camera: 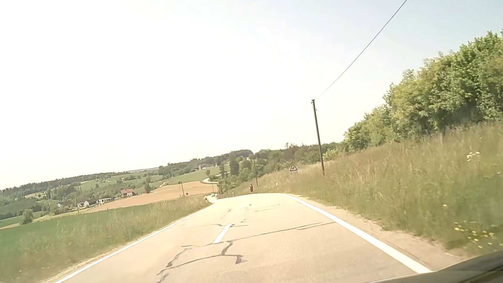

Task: Follow the waypoints while adhering to traffic rules and regulations

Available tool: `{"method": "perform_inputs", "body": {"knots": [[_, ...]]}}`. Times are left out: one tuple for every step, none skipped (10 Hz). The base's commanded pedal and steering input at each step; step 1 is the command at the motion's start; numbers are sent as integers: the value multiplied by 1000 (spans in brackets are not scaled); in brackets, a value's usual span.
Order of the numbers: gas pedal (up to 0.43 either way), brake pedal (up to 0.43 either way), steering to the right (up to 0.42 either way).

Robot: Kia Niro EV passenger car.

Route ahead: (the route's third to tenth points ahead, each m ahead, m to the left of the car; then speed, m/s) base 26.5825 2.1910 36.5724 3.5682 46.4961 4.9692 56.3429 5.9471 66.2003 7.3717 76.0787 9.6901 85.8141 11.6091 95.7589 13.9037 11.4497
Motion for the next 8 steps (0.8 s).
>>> {"method": "perform_inputs", "body": {"knots": [[0, 122, -4], [0, 122, -6], [0, 116, -9], [0, 79, -10], [0, 0, -10], [0, 0, -10], [0, 0, -13], [0, 0, -18]]}}
